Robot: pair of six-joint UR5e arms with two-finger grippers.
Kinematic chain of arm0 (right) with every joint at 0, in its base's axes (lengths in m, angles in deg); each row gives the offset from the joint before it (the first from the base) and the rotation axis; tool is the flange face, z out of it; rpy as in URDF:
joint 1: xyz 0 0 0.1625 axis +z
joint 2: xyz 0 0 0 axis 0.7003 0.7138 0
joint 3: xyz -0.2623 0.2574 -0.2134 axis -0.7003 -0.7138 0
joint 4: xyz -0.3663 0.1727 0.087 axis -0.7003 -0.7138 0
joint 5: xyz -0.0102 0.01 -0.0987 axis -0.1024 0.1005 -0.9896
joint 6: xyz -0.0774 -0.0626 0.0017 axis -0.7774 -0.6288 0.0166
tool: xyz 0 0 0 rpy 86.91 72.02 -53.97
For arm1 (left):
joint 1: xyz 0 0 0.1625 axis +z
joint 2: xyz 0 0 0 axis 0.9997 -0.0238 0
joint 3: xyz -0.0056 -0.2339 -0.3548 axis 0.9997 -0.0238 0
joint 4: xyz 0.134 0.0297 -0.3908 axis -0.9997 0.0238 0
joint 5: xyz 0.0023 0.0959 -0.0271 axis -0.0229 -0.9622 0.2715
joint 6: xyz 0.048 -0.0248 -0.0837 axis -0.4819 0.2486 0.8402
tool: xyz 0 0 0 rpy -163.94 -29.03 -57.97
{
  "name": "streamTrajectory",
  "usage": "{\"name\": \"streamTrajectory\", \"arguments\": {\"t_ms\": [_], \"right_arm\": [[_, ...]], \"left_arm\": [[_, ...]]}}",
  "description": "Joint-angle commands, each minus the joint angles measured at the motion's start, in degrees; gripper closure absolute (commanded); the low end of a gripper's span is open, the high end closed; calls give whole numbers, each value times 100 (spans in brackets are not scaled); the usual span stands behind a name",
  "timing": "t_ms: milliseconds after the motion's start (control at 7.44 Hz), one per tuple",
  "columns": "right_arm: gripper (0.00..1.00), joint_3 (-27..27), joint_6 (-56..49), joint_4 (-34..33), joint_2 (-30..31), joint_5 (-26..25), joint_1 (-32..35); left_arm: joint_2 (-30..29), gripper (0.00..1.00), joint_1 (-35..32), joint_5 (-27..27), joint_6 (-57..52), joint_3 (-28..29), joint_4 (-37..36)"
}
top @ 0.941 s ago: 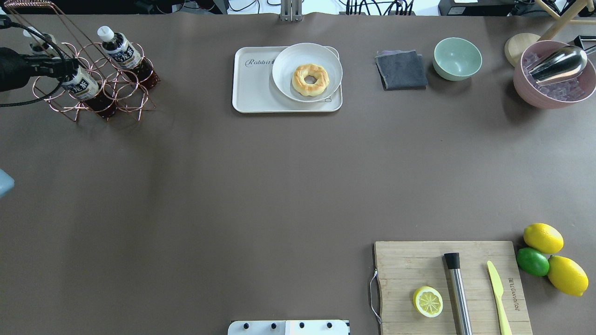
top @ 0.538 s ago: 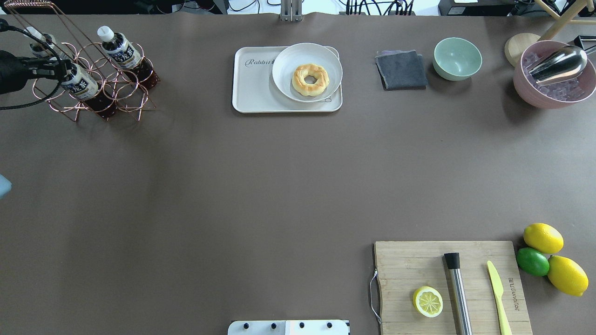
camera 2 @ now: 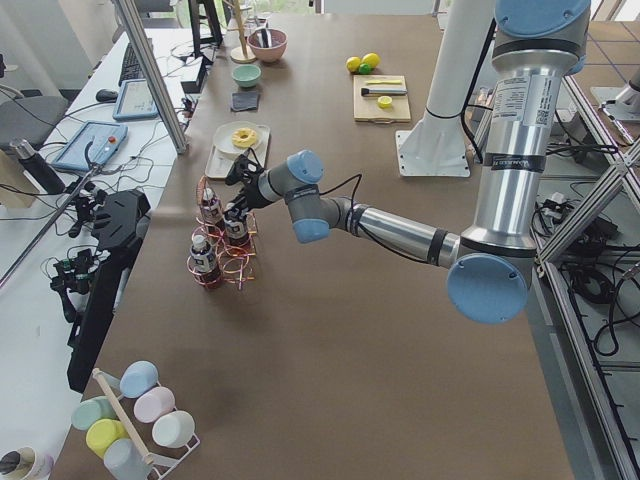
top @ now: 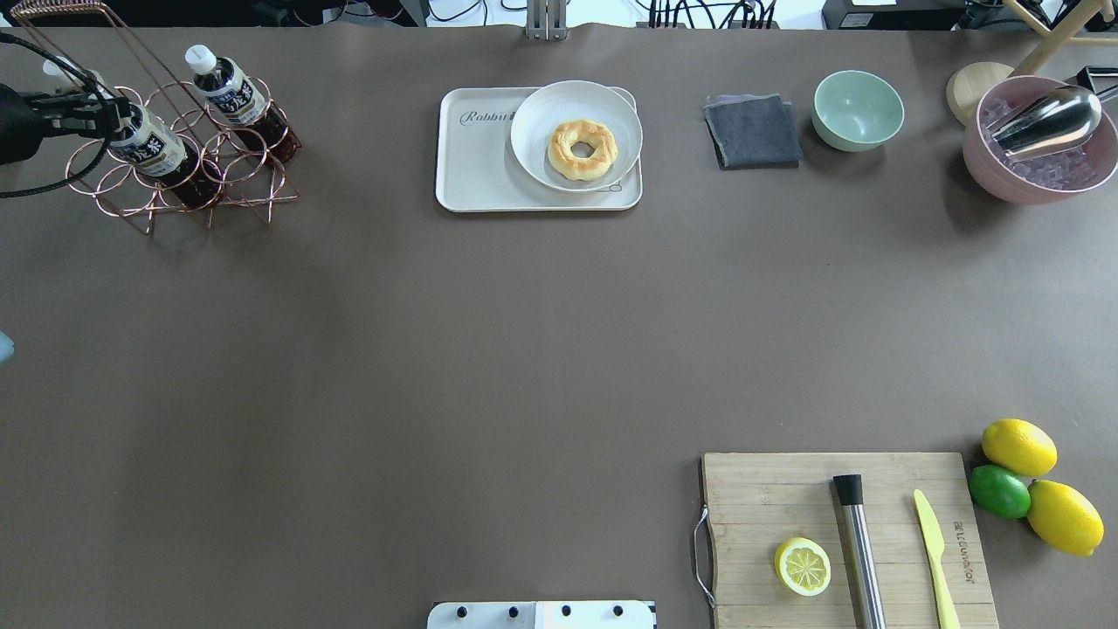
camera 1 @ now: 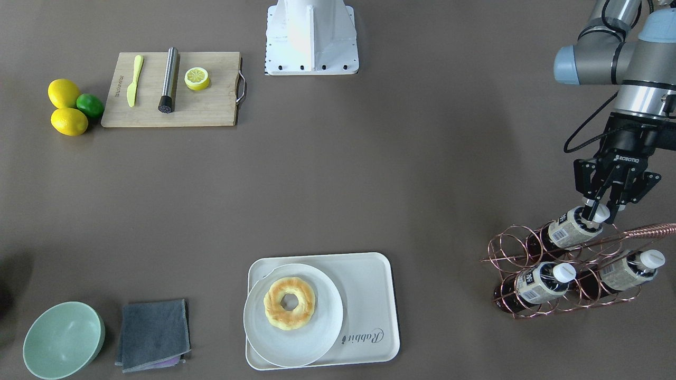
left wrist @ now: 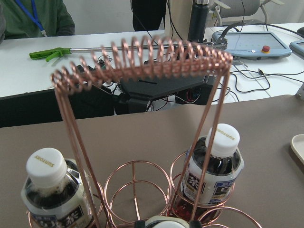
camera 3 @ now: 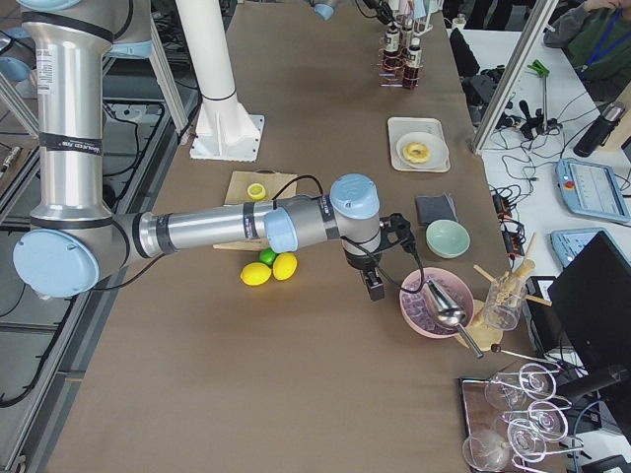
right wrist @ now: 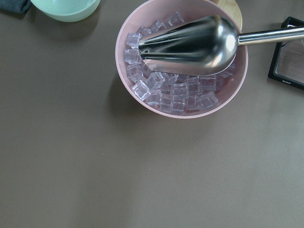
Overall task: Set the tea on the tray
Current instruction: 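Reach the left gripper into the copper rack and grasp a tea bottle, then lift the tea bottle up out of the rack with the left gripper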
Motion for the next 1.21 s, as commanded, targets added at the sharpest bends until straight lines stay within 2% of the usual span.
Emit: {"name": "streamTrajectory", "arguments": {"t_ms": [0,134,403,672,941,1075], "right_arm": [[0,4,4,0,1,-2,-3],[0,4,4,0,1,-2,-3],[0,4,4,0,1,-2,-3],[0,4,4,0,1,-2,-3],[0,22,-5,9,-43,-2,-3],[0,31,22,174,-61,41,-3]], "left_arm": [[36,100,-77,8,-18,-201,-39],[36,100,-156,34,-18,-324,-118],[19,100,-611,594,-88,-718,-564],[-42,100,-1016,1113,-624,-1280,-1362],[-374,100,-949,1247,-590,-2000,-2486],[-525,100,-530,1221,-529,-2317,-2909]]}}
